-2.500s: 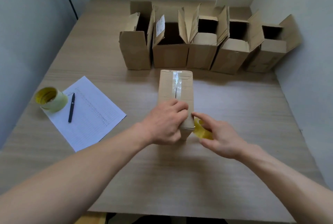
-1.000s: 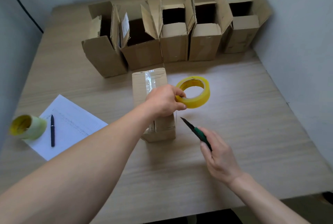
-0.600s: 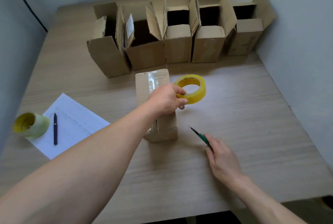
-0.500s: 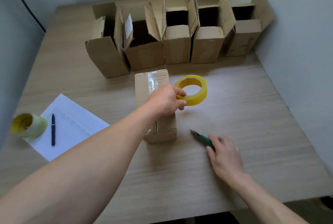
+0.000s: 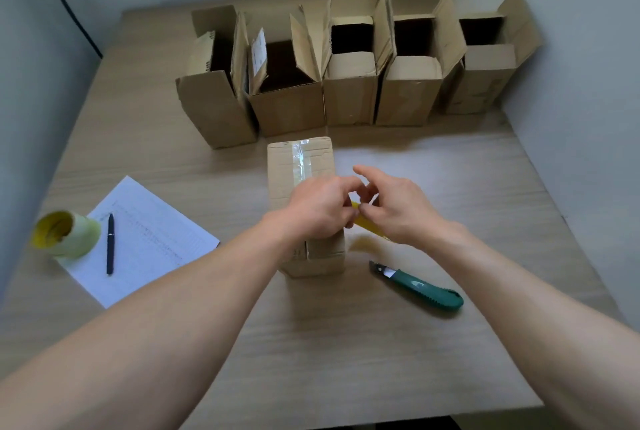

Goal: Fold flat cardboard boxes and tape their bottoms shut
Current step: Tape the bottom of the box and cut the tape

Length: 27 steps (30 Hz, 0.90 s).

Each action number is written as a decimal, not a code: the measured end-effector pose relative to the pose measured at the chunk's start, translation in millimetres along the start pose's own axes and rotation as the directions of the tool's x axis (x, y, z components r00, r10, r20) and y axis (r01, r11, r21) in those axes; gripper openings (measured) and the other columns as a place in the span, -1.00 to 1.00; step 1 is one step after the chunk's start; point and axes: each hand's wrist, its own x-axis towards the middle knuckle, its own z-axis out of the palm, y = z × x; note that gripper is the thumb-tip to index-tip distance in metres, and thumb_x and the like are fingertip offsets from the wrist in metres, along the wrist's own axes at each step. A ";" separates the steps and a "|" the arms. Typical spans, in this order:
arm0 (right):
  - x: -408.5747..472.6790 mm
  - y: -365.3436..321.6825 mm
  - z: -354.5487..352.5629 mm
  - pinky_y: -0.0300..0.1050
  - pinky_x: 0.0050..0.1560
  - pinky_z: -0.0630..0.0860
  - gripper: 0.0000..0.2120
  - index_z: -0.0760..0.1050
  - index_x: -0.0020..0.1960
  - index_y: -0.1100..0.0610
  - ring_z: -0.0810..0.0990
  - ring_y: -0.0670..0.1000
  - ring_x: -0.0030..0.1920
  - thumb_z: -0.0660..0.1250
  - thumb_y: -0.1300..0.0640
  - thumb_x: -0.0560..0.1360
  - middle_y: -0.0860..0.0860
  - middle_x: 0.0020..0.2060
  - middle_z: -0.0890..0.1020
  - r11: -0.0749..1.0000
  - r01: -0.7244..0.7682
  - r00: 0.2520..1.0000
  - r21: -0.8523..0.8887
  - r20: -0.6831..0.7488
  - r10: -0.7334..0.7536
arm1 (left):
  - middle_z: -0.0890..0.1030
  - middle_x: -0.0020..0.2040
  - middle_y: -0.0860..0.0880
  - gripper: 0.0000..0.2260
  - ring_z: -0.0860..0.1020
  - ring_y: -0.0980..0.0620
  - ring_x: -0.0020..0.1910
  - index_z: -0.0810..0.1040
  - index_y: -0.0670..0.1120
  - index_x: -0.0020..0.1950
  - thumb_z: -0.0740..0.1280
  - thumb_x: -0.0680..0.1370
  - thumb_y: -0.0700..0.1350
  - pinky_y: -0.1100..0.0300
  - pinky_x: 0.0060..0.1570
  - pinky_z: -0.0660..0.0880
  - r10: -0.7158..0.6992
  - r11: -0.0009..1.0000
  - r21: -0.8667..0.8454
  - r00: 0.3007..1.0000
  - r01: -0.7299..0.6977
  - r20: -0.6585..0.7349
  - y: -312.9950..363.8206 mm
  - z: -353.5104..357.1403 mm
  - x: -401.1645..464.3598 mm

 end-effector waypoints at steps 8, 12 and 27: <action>-5.1 7.2 11.0 0.12 -0.07 0.61 -0.66 0.56 0.15 -0.10 0.62 0.04 -0.18 0.31 0.23 0.46 -0.03 -0.20 0.65 0.932 -0.150 0.974 0.332 0.210 0.082 | 0.67 -0.14 0.12 -0.82 0.55 -0.06 0.01 0.31 0.15 -0.01 0.28 0.53 -0.08 -0.05 0.02 0.50 0.059 0.995 0.080 0.996 -0.065 0.068 -4.1 -2.5 1.7; 3.3 5.9 2.3 -0.05 -0.17 0.54 -0.75 0.55 0.01 -0.22 0.59 0.03 -0.12 0.26 0.08 0.42 -0.11 -0.17 0.64 0.988 -0.150 0.971 -0.041 0.184 0.155 | 0.66 -0.07 0.07 -0.84 0.55 -0.12 -0.01 0.31 0.10 -0.01 0.27 0.51 -0.11 -0.08 -0.04 0.51 0.078 0.987 0.138 0.995 -0.085 0.055 -2.6 2.1 5.5; -18.4 29.2 5.0 0.02 -0.11 0.54 -0.77 0.44 -0.21 0.00 0.64 0.13 -0.22 0.22 -0.14 0.48 -0.02 -0.32 0.62 0.919 -0.363 0.883 0.155 -0.258 0.393 | 0.55 0.17 -0.10 -0.64 0.54 -0.20 -0.25 0.55 -0.09 0.03 0.36 0.25 -0.24 0.07 -0.34 0.43 0.046 0.929 0.353 0.908 0.115 -0.416 12.6 56.6 -37.7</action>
